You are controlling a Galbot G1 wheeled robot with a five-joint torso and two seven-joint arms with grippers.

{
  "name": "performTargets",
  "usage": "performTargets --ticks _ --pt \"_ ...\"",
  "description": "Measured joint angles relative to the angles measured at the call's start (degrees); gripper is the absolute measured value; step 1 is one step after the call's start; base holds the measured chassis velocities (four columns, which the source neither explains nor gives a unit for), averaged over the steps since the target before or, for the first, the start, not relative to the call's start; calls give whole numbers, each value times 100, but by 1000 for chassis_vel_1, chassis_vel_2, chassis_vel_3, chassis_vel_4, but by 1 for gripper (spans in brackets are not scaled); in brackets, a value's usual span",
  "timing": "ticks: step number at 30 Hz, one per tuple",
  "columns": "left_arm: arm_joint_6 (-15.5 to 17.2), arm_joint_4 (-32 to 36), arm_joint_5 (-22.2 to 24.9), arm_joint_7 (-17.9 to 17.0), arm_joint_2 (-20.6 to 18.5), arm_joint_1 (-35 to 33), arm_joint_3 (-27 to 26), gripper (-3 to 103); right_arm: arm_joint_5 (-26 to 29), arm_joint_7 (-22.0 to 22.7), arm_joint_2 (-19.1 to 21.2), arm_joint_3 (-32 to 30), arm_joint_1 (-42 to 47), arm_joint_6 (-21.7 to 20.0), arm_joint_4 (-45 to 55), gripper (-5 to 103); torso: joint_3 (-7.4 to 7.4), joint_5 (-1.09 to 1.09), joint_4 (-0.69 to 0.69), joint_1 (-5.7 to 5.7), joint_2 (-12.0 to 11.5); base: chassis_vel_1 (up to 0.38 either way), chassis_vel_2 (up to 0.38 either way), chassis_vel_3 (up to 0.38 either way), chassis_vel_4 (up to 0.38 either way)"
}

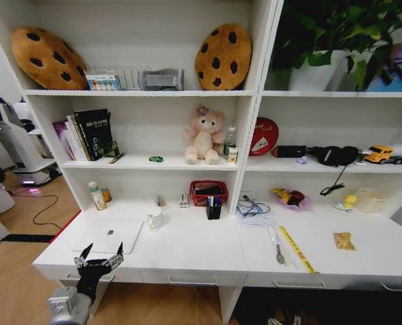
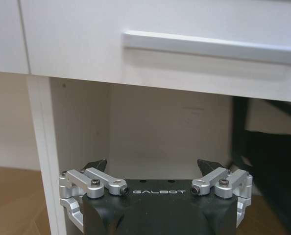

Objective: Organize the objects on the table.

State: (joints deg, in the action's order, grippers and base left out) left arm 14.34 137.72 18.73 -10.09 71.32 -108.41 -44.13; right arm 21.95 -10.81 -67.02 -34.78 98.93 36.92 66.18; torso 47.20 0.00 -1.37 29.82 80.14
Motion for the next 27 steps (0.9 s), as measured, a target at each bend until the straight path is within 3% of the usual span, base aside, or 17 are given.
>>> performTargets --ticks 1,3,7,10,15,16,18,20,22,24,25,27 --pt "0 0 0 0 0 0 0 100 0 0 0 0 0 0 0 100 0 0 0 0 0 0 0 0 0" --pt "0 0 0 0 0 0 1 100 300 154 169 -145 767 30 924 100 0 0 3 0 0 0 0 0 0" --pt "0 0 0 -2 0 -1 0 100 221 520 172 -313 1426 -21 1993 100 0 0 4 0 0 0 0 0 0" --pt "0 0 0 0 0 0 0 100 66 1075 168 -667 2235 -628 4075 100 1 -3 5 0 0 0 0 0 0" --pt "-1 0 0 0 0 0 0 100 96 1264 169 -795 2355 -978 4696 100 1 -1 4 0 0 0 0 0 0" --pt "0 0 0 0 0 0 0 100 126 1411 165 -928 2375 -1303 5168 100 1 0 5 0 0 0 0 0 0" --pt "-1 0 0 0 0 0 0 100 138 1460 163 -977 2374 -1416 5319 100 1 -1 5 0 0 0 0 0 0" --pt "-1 0 0 -1 0 -1 0 100 250 1663 188 -1144 2303 -1870 5799 100 1 -1 5 1 -1 0 0 0 0" --pt "0 0 0 0 0 0 0 100 335 1746 221 -1199 2254 -2049 5970 100 2 0 4 1 -1 0 0 0 0" --pt "-1 0 0 0 0 0 0 100 820 2142 523 -1474 1841 -2856 6635 100 2 0 6 2 -1 0 0 0 0" --pt "-1 0 0 0 0 0 0 100 820 2142 523 -1474 1841 -2856 6635 100 2 0 6 2 -1 0 0 0 0" --pt "0 0 0 0 0 0 0 100 1221 2515 799 -1627 1370 -3439 6960 100 2 0 5 2 -2 0 0 0 0"
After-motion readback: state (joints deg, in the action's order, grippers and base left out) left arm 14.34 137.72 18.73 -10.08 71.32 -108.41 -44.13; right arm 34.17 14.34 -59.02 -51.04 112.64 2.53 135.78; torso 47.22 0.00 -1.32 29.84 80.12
